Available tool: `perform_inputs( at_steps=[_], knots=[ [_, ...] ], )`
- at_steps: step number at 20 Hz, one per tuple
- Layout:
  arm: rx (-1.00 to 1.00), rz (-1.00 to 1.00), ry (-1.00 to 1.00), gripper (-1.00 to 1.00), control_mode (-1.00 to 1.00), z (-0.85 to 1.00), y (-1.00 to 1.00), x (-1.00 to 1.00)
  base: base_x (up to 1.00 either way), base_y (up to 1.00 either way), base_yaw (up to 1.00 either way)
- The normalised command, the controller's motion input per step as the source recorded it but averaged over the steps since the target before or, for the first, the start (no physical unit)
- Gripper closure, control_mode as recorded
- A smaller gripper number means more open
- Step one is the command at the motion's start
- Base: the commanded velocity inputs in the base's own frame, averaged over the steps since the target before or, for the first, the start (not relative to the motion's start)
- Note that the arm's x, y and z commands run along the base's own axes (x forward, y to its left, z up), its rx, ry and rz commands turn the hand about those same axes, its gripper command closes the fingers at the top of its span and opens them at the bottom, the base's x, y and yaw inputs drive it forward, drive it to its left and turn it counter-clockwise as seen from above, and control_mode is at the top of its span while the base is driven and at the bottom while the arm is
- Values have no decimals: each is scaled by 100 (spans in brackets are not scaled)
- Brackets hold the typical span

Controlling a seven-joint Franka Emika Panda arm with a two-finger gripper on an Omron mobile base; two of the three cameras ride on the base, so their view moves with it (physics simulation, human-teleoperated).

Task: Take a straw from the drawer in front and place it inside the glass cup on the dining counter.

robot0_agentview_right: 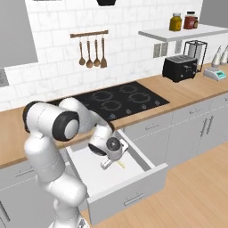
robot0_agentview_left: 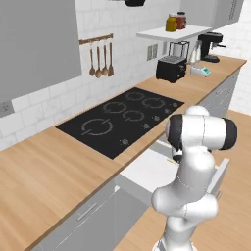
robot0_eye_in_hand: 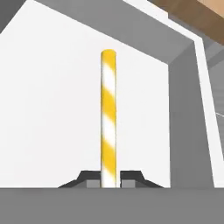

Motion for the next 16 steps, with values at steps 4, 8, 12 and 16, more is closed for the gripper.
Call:
perform_inputs(
  at_steps=[4, 8, 12, 16],
  knots=[
    [0, 10, -8, 100, -100, 100, 0, -69, 0, 0, 0],
    [0, 13, 2, 100, -100, 100, -3, -10, 0, 0, 0],
    [0, 17, 10, 100, -100, 100, -28, 3, 0, 0, 0],
    [1, 21, 10, 100, -100, 100, -52, 0, 0, 0, 0]
  ],
)
